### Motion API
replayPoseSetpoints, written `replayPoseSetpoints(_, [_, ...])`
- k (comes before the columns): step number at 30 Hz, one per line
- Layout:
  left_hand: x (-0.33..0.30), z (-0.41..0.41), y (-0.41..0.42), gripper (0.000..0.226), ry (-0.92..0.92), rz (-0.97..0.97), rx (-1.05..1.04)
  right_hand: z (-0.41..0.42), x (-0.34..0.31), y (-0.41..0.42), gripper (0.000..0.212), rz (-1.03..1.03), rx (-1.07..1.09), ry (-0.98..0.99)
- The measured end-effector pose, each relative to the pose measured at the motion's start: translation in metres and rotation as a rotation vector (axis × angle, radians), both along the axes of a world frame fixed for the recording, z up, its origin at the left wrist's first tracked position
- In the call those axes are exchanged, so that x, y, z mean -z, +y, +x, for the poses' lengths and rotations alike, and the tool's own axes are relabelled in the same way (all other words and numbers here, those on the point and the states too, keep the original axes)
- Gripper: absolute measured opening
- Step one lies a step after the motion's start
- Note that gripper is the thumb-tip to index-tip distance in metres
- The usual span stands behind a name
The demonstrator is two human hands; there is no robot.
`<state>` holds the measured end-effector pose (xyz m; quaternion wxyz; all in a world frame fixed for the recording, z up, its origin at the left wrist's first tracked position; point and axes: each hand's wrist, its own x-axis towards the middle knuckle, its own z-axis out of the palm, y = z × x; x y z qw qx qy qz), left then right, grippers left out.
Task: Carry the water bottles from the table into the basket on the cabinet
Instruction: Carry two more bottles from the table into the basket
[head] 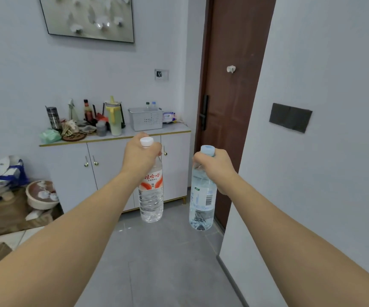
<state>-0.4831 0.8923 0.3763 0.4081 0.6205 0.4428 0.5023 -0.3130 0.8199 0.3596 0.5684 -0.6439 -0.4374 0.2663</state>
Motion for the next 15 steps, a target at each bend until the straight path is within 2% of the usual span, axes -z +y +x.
replayPoseSetpoints(5, [-0.018,0.029,0.069,0.012,0.016,0.009,-0.003,0.029,-0.010,0.076,0.017,0.023,-0.010,0.019])
replayPoseSetpoints(15, [-0.029,0.046,0.210,0.013,0.010,-0.004,-0.008,0.053,-0.019,0.231,0.007,0.019,-0.040,0.038])
